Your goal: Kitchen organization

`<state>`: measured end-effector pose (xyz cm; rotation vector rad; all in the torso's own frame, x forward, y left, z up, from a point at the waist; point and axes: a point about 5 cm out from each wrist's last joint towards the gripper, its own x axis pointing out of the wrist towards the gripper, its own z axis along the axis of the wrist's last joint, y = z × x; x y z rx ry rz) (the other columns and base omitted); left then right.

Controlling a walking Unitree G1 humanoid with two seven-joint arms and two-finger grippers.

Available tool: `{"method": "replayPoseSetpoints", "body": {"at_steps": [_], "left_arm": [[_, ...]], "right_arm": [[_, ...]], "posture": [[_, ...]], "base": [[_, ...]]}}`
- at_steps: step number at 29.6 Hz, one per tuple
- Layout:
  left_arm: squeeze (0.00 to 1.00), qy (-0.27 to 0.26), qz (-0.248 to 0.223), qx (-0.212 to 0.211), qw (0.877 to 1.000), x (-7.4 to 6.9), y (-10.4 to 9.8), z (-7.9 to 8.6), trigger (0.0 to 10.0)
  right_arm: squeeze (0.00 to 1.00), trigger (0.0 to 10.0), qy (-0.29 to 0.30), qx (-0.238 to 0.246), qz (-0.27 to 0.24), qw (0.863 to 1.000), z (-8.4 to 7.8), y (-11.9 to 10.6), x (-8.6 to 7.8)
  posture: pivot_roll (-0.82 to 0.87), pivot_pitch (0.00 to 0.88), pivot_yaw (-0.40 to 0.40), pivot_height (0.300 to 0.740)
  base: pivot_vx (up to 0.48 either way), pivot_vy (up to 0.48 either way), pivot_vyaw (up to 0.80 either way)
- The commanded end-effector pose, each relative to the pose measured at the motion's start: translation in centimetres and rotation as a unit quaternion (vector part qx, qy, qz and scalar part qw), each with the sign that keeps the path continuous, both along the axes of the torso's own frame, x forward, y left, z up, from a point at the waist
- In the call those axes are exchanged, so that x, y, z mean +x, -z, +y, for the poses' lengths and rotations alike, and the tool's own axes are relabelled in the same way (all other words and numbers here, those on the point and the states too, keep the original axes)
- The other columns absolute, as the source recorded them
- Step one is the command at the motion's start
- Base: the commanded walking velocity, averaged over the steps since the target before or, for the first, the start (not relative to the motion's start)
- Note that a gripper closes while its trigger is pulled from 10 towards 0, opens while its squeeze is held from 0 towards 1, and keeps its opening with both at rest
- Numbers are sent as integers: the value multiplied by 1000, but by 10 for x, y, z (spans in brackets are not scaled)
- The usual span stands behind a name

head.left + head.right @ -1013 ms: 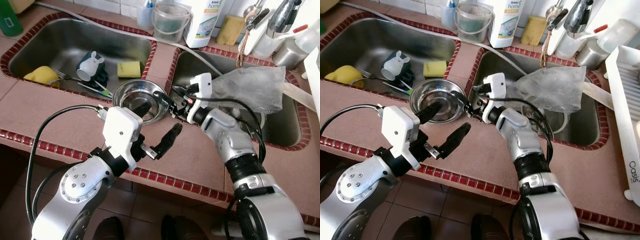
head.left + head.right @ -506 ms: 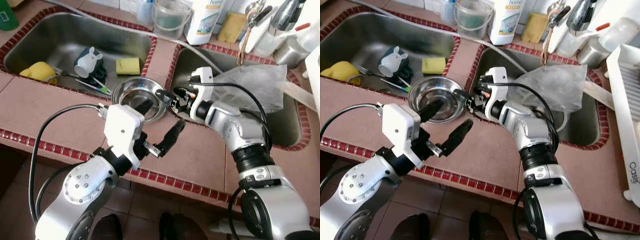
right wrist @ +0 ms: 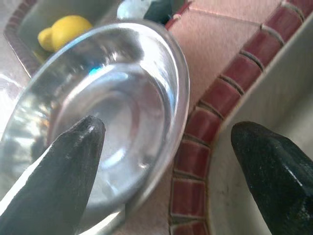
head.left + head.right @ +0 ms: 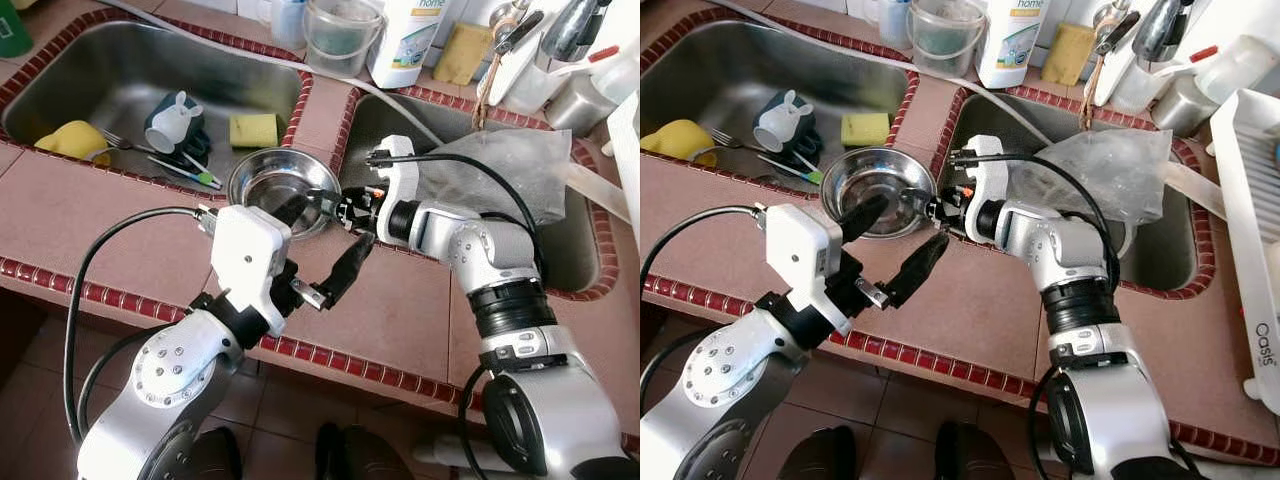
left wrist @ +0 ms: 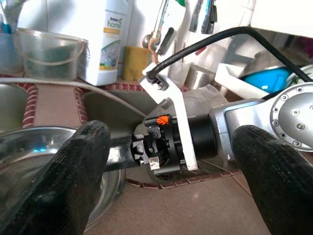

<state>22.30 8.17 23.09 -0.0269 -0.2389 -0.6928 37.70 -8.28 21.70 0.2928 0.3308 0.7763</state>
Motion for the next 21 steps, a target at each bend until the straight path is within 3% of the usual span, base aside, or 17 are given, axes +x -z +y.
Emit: {"method": "replayPoseSetpoints", "body": {"at_steps": [1, 2, 14, 21], "left_arm": [[0, 8, -3, -5, 1000, -3, -1, -4, 10000], [0, 7, -3, -5, 1000, -3, -1, -4, 10000], [0, 4, -3, -8, 1000, -2, -2, -5, 10000], [0, 2, -4, -11, 1000, -2, -2, -5, 10000]], "right_arm": [[0, 1412, 7, 15, -9, 1000, -3, -11, 3], [0, 0, 8, 16, -12, 1000, -3, -12, 3], [0, 0, 13, 27, 11, 999, -8, -18, 4], [0, 0, 10, 10, 28, 1000, -10, -6, 1]], "posture": [[-22, 267, -180, 711], [-22, 268, -181, 711], [-30, 272, -185, 711], [-33, 281, -189, 711]], "base": [[0, 0, 0], [0, 0, 0], [0, 0, 0], [0, 0, 0]]}}
